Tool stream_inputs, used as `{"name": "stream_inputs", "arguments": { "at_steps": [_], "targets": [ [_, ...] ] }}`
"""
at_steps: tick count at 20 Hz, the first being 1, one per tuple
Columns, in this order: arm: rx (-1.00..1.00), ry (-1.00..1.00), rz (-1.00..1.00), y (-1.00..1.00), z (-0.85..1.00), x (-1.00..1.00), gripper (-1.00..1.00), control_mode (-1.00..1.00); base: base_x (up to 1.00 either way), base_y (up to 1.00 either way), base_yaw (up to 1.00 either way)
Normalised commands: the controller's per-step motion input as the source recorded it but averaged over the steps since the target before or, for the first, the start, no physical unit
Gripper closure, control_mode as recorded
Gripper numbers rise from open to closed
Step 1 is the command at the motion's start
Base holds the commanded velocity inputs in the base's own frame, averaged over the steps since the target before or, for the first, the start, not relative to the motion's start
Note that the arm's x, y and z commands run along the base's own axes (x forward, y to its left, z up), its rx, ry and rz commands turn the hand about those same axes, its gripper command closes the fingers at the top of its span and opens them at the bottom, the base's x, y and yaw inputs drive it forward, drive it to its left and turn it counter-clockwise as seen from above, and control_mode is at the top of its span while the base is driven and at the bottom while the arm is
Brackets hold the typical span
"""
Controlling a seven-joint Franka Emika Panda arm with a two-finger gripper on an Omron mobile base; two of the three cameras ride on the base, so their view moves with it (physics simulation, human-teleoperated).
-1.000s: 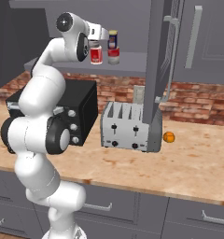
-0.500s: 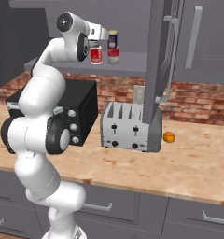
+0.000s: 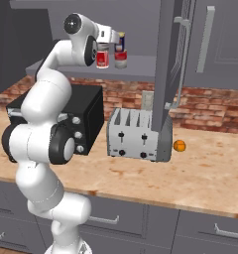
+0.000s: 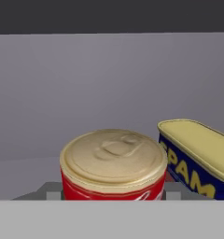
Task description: Stack two cans on top of the other two cans in the cabinet.
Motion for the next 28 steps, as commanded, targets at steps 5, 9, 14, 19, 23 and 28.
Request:
{"name": "stream_inputs", "arguments": {
  "at_steps": [5, 9, 14, 19, 23, 28],
  "targets": [
    [0.00, 0.00, 0.00, 0.00, 0.00, 0.00, 1.00, -1.00, 0.00, 0.00, 0.00],
    [0.00, 0.00, 0.00, 0.08, 0.00, 0.00, 1.00, -1.00, 0.00, 0.00, 0.00],
    [0.00, 0.00, 0.00, 0.16, 0.00, 0.01, 1.00, -1.00, 0.00, 0.00, 0.00],
    [0.00, 0.00, 0.00, -0.03, 0.00, 0.02, 1.00, -1.00, 0.00, 0.00, 0.00],
    [0.00, 0.00, 0.01, -0.12, 0.00, 0.00, 1.00, -1.00, 0.00, 0.00, 0.00],
    [0.00, 0.00, 0.00, 0.00, 0.00, 0.00, 1.00, -1.00, 0.00, 0.00, 0.00]
  ]
}}
